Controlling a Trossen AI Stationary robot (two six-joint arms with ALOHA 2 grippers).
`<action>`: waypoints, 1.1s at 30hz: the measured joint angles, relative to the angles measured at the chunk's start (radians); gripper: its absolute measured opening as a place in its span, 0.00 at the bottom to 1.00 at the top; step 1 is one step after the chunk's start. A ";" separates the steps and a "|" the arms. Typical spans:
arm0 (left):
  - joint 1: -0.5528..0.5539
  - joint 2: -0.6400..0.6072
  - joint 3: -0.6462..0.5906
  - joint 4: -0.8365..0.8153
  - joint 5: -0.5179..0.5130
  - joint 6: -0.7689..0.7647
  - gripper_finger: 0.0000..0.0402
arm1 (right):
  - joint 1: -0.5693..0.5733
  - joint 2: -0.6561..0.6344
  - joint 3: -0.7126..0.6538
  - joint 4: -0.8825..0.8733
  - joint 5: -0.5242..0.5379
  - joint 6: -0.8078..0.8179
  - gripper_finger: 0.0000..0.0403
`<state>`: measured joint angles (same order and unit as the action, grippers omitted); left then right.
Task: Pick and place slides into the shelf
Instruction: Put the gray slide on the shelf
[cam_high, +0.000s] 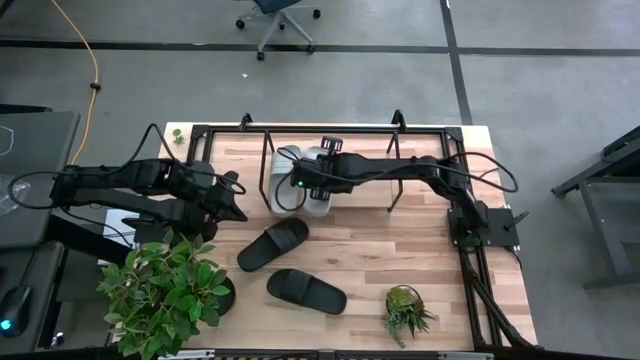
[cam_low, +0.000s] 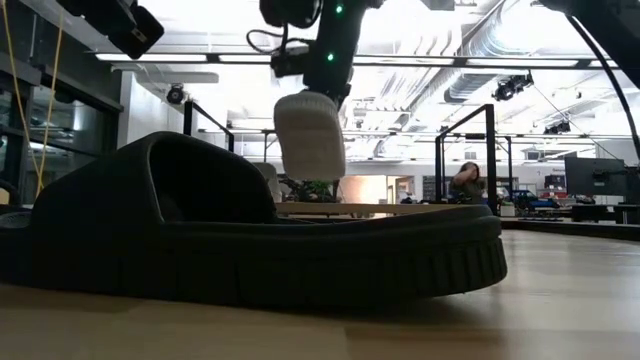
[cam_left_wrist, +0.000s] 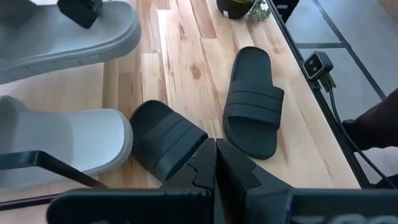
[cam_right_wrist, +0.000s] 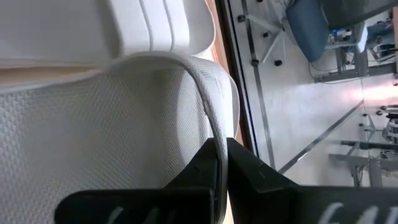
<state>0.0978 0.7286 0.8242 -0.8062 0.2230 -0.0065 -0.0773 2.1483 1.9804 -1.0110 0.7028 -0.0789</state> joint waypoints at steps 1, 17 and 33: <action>0.000 0.000 0.000 -0.002 0.000 0.000 0.00 | -0.004 0.004 0.000 0.005 -0.004 -0.004 0.00; 0.000 0.000 0.000 -0.013 0.000 0.005 0.00 | -0.056 0.048 0.000 0.068 -0.085 -0.055 0.00; 0.000 0.000 0.000 -0.016 -0.006 0.005 0.00 | -0.062 0.085 0.000 0.107 -0.083 -0.054 0.00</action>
<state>0.0978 0.7288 0.8242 -0.8219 0.2167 -0.0013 -0.1390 2.2337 1.9808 -0.9038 0.6197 -0.1326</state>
